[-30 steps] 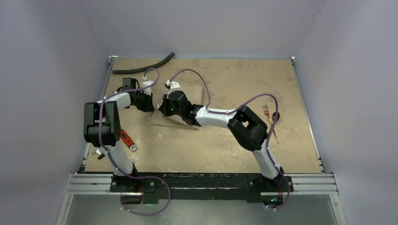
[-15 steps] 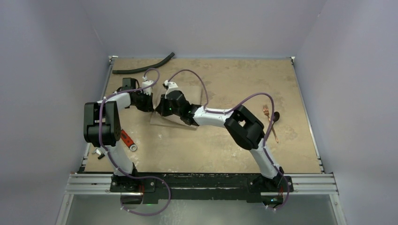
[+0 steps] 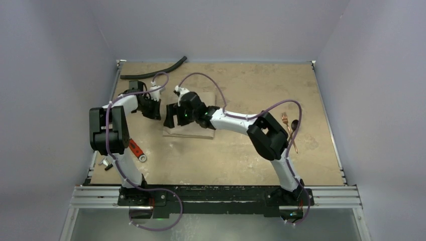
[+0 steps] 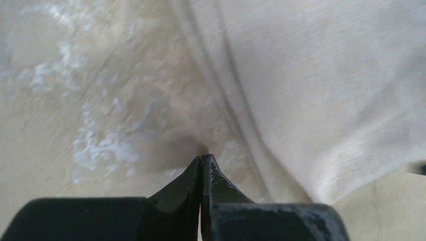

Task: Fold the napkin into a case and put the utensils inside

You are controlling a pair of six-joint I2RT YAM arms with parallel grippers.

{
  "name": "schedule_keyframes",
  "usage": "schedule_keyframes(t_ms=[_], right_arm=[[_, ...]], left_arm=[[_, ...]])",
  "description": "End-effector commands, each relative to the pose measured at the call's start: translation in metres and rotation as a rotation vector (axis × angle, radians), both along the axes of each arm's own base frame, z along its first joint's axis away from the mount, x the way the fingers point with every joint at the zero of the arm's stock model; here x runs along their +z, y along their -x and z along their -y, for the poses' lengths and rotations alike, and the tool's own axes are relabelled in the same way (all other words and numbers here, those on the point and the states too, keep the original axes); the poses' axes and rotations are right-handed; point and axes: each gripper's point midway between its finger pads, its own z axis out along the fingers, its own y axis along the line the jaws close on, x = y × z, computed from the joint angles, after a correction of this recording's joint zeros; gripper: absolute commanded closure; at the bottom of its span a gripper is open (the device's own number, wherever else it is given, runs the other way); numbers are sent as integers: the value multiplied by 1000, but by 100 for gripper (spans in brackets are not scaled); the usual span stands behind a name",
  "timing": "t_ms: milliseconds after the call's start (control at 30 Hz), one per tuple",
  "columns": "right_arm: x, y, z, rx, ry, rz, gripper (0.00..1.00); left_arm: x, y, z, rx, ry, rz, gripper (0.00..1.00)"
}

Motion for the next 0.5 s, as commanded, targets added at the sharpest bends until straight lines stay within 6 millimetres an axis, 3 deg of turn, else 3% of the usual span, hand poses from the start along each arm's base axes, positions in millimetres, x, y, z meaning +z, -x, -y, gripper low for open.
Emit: schedule_keyframes(t_ms=[0,67,167,267,467], right_arm=[[144,-41,14,-15,-205,141,17],[159,-70,39,-86,-196,168,25],[153,-119,84,-219,-129,196,42],[120,-159,116,-290,-43,164,64],[56,-196,133,-274,-45,50,94]], left_arm=[[4,17,-33,13,-99,-105,100],[21,13,-35,10,-99,-85,100],[38,14,-25,-1,-47,-78,100],[45,20,-6,-14,32,-106,100],[61,28,54,-116,63,-96,100]])
